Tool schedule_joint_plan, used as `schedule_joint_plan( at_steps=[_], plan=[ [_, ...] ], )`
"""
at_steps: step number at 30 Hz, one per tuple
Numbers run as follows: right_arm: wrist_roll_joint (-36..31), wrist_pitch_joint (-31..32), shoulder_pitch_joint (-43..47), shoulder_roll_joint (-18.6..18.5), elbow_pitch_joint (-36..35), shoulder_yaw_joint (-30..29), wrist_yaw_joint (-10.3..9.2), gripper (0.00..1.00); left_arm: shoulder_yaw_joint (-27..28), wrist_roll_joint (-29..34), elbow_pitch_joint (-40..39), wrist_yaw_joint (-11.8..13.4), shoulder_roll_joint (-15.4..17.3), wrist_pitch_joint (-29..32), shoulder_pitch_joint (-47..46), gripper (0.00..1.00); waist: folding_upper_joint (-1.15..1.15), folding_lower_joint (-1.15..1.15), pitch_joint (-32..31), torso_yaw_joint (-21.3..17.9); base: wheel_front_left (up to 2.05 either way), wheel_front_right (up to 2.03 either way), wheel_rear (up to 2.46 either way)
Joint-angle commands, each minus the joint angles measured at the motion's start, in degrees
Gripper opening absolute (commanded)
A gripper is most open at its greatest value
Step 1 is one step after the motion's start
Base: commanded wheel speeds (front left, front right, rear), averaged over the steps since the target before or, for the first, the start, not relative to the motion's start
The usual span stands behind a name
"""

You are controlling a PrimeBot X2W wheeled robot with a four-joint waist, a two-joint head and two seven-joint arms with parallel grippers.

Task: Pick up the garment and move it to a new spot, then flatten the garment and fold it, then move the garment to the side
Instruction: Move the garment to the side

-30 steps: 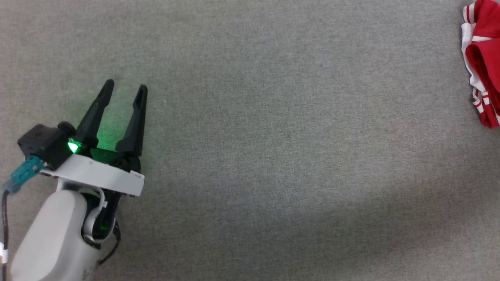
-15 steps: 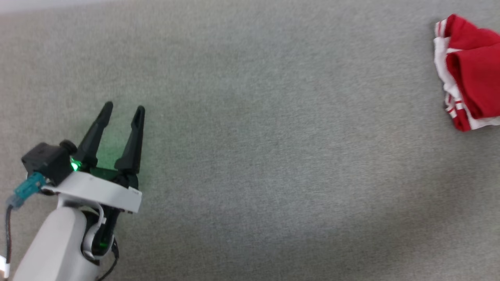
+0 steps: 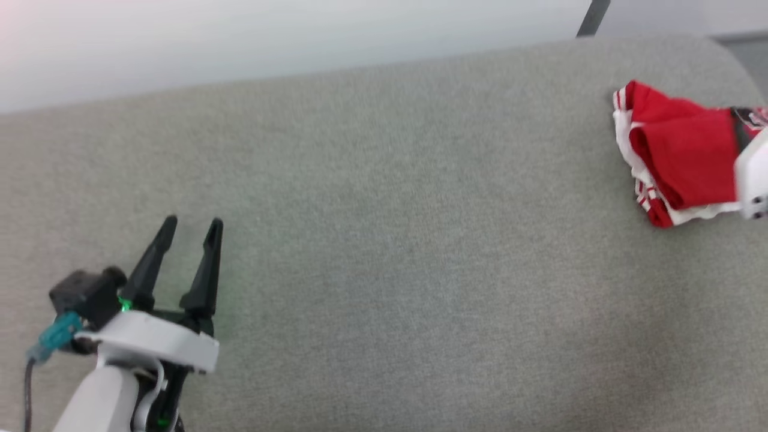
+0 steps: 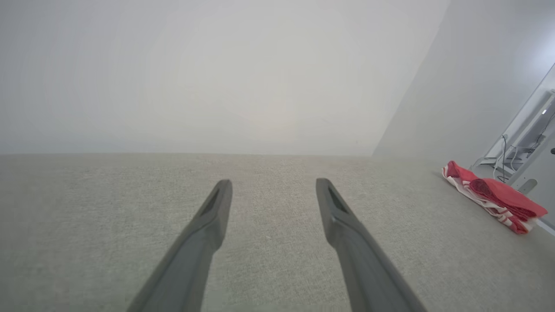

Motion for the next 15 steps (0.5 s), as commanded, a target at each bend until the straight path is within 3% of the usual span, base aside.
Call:
schedule_joint_plan(
  at_steps=[1,15],
  plan=[
    [1.6,-1.6,1.9,1.0,-0.8,0.0,-0.07,1.00,0.5,0.3,0.3,-0.2,-0.2,0.0,1.8,1.00,0.00,0.00,-4.5,1.4,0.00,0.00,0.00],
    [8.3,-9.9,13.8,4.1,-7.2,1.7,-0.07,1.00,4.7,2.4,0.1,-0.1,-1.2,0.0,10.0,1.00,0.00,0.00,-13.2,8.1,0.00,0.00,0.00]
  ],
)
